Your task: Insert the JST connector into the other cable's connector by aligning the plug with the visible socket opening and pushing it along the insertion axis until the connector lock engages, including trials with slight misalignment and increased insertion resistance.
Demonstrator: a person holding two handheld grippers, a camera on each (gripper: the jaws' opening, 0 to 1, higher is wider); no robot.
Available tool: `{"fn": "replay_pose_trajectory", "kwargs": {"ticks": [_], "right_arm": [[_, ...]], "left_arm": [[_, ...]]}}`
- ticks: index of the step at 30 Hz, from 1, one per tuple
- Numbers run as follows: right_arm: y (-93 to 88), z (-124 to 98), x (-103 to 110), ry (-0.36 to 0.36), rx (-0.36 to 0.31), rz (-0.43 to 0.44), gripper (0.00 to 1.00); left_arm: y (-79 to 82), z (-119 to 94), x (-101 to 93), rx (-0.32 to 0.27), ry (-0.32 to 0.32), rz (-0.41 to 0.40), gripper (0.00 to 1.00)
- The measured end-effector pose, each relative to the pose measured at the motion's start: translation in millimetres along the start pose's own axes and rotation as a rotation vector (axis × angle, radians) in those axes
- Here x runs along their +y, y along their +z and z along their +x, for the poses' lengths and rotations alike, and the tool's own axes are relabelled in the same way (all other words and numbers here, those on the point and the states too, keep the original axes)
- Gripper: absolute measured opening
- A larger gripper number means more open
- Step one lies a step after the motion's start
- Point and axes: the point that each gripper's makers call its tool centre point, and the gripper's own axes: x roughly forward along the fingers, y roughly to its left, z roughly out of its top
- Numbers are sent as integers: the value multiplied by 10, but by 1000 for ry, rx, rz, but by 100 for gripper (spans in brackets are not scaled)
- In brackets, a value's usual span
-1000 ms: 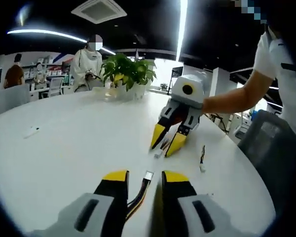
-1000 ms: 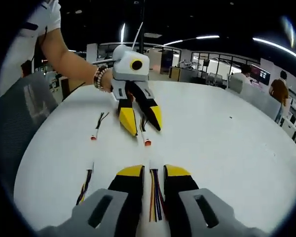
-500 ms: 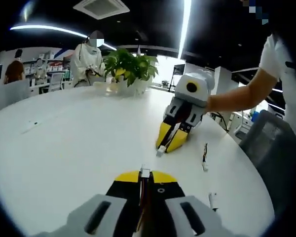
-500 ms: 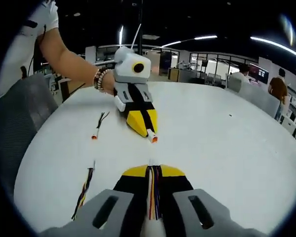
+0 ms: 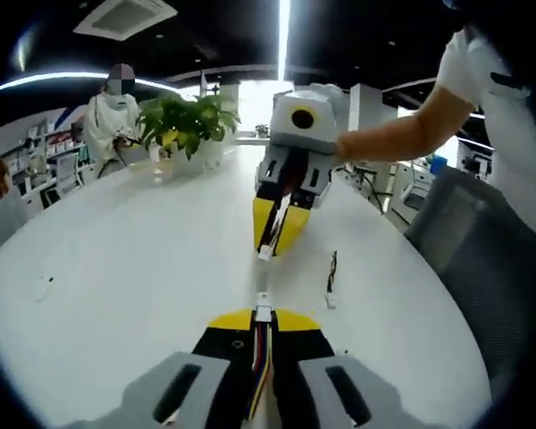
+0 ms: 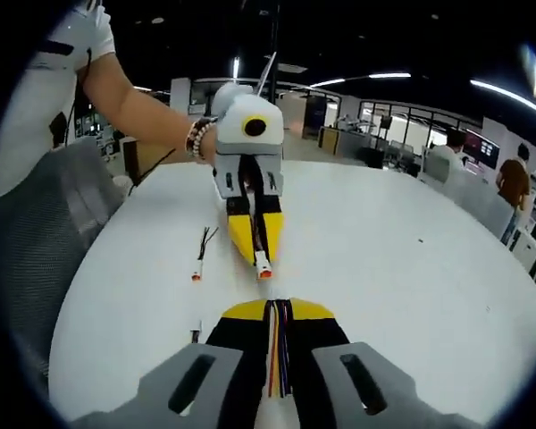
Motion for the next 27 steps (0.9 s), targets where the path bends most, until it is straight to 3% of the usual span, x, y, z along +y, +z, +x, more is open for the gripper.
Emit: {"fn": "replay_pose_trajectory", "kwargs": {"ticks": [6,10,20,26,27], "right_arm": [[124,-30,129,20,-7,-26,3],[204,-20,162,27,-5,-49,3],[266,-17,173,48,-6,-65,3],[313,-30,210,69,-41,-34,2],[354,-50,222,77,-76,-5,2]], "left_arm": [[209,-60,-73,-30,-14,28,0],[227,-57,-102,-5,-29,65,0],[321,-55,-145,-23,-42,76,0],[325,-94,-180,-45,-53,68,0],[349,-117,-188,-67,-58,54,0]]}}
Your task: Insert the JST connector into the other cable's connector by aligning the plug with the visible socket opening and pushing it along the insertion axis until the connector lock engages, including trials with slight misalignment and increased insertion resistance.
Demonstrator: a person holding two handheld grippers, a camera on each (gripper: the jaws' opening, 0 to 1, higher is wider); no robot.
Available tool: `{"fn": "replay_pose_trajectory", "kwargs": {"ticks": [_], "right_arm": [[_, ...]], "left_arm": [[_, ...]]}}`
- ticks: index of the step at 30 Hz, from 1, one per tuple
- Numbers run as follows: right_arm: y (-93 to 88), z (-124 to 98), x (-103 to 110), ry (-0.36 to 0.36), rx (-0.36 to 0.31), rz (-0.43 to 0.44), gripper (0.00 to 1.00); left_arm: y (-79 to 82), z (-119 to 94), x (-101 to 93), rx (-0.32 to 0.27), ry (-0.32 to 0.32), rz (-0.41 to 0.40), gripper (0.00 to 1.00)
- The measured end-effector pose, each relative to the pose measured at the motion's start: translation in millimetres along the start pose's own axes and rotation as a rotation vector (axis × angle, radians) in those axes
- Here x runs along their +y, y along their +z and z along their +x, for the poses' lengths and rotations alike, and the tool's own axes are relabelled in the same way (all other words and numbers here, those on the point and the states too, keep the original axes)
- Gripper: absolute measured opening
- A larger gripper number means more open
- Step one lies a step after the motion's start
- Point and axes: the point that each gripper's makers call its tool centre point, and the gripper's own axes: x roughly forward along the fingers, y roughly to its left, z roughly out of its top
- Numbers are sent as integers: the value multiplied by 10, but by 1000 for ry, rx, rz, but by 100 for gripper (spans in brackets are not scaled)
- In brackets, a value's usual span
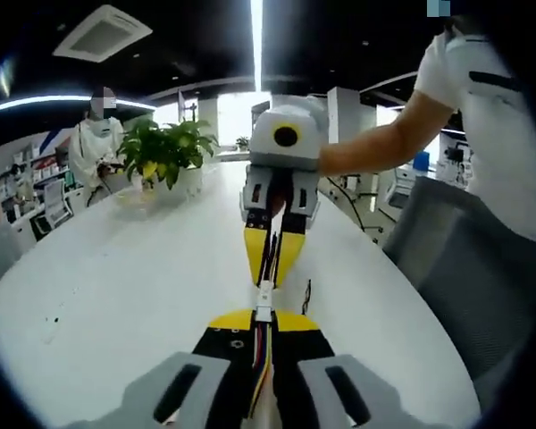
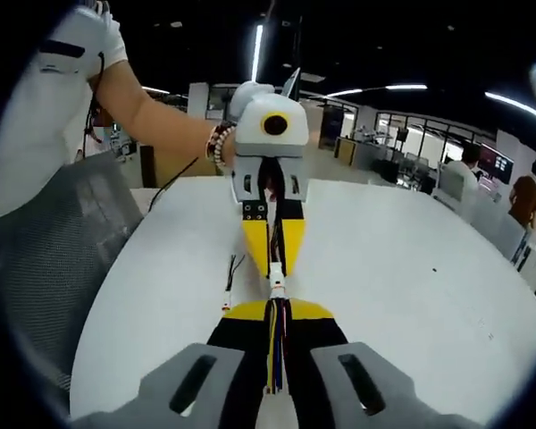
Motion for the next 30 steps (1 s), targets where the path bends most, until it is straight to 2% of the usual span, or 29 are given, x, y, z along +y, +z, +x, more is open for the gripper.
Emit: {"fn": "replay_pose_trajectory", "kwargs": {"ticks": [3,13,23,25,27,30], "right_arm": [[108,-50,-1,1,-71,42,2],[362,-180,29,38,-208,107,2],[438,-165,130,79,-180,49,2],[440,-154,145,74,-164,28,2],[497,-155,173,96,-187,27,1],[488,-153,168,87,-167,11,1]], "left_arm": [[93,-69,3,-61,4,-24,0],[302,-232,-26,-143,-19,-28,0],[374,-226,-185,-143,-68,-14,0],[380,-222,-190,-132,-65,-1,0],[436,-236,-216,-160,-83,-5,0],[418,-239,-210,-147,-83,3,0]]}}
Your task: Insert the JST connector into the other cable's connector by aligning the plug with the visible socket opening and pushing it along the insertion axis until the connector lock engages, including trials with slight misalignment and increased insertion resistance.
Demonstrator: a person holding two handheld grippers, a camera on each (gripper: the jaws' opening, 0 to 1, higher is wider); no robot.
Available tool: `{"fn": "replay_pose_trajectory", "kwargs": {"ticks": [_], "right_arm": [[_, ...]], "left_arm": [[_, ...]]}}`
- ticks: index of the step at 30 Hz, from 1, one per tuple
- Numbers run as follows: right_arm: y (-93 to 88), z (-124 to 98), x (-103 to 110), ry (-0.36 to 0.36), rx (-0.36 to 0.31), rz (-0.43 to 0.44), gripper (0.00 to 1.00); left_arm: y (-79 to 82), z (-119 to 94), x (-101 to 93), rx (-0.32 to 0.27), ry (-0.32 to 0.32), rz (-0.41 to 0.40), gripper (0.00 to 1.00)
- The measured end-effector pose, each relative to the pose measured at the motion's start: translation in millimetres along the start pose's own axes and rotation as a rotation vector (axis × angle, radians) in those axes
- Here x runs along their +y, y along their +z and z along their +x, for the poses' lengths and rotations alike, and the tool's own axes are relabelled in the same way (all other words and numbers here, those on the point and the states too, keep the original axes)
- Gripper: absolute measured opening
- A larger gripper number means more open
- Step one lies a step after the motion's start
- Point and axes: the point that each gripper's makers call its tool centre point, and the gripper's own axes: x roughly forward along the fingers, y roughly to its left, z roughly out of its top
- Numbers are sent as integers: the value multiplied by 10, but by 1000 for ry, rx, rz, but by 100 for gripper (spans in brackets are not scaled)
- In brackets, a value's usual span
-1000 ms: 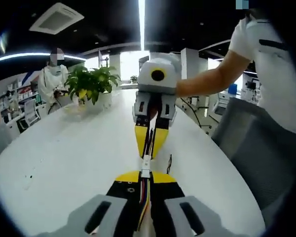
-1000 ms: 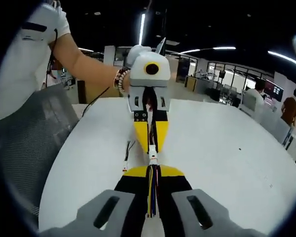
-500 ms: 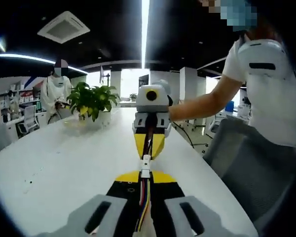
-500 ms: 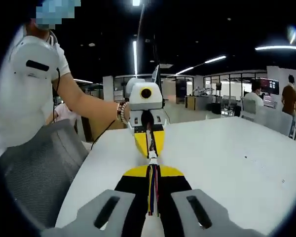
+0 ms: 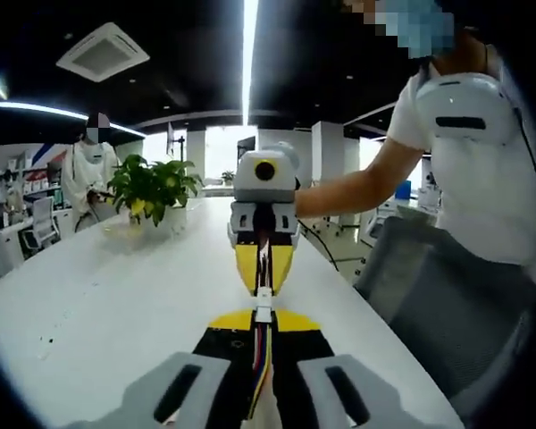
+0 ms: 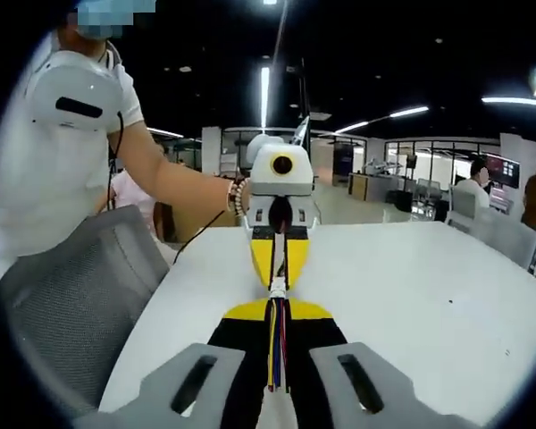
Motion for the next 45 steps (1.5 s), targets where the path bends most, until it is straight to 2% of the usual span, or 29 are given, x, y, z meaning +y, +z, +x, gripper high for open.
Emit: {"fn": "replay_pose_trajectory", "kwargs": {"ticks": [15,29,32,39,45], "right_arm": [[-10,-5,-19,-9,-1,14,1],[-114,14,-5,-11,28,25,1],[-94,5,-15,-30,7,20,2],[-102,11,-69,-68,21,14,4],[-110,11,-54,-78,35,58,4]], "left_arm": [[2,0,30,-14,3,-21,0],[-85,72,-12,31,2,-27,0],[-57,61,4,16,16,-27,0],[-50,80,44,29,47,-24,0],[-50,83,21,43,53,-14,0]]}}
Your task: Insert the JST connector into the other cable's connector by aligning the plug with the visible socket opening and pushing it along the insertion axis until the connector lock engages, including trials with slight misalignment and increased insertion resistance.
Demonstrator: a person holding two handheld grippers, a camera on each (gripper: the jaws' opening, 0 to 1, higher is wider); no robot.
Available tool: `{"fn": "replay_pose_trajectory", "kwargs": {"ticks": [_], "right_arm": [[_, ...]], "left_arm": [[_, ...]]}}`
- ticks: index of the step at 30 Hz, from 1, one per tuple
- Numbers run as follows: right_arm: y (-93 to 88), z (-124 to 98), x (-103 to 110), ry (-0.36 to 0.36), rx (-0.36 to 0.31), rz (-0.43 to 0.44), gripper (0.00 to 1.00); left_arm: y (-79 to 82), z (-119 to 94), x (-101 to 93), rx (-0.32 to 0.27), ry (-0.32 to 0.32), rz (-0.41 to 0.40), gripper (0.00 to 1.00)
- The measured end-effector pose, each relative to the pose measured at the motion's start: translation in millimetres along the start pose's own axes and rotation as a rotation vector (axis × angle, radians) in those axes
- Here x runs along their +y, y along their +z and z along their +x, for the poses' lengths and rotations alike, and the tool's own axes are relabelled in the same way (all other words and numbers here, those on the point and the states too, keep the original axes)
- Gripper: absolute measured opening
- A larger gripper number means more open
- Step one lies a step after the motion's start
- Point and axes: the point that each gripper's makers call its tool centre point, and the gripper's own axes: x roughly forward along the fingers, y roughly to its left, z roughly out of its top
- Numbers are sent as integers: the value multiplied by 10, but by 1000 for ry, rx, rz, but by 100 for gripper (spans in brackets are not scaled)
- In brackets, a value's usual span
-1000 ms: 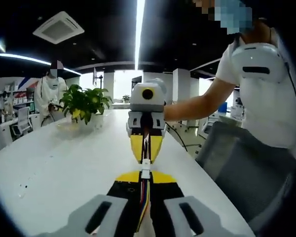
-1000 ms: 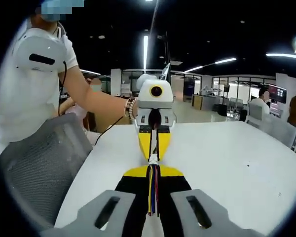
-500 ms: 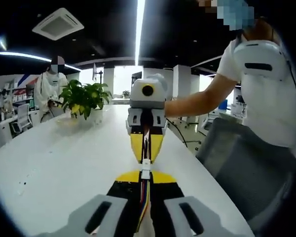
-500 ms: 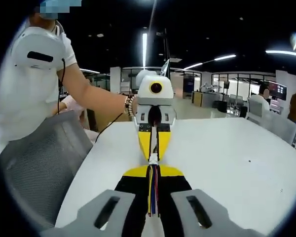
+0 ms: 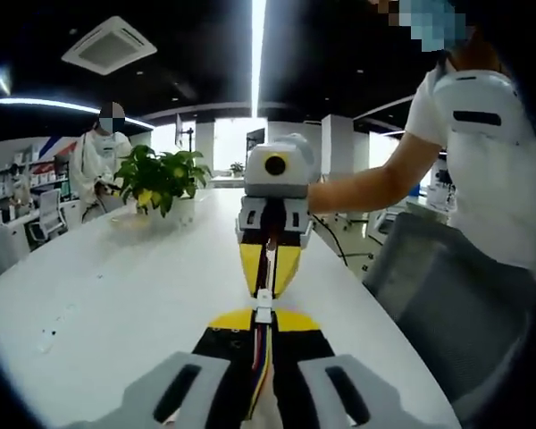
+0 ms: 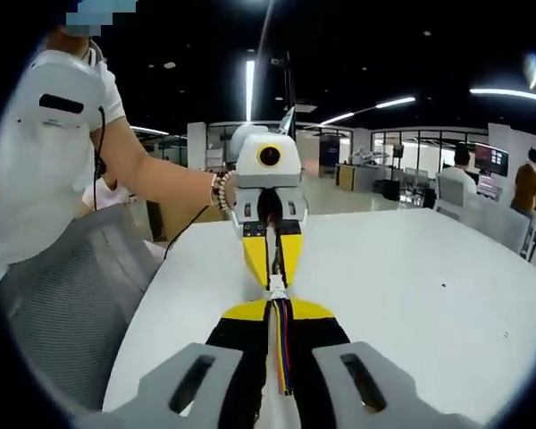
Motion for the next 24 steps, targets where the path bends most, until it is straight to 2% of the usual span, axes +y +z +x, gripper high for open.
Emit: {"fn": "replay_pose_trajectory", "kwargs": {"ticks": [2,4,6,18,24], "right_arm": [[2,-3,18,1,5,53,4],[18,-3,19,-3,2,48,4],[36,-7,43,-7,-1,88,4],[79,28,32,-35,-18,68,5],[75,38,-51,-52,-22,62,5]], "left_arm": [[4,-3,-10,3,-2,1,0],[23,5,-31,3,2,4,0],[44,2,-48,0,2,5,0],[56,-37,39,-2,24,6,0],[49,-34,165,-3,34,3,0]]}}
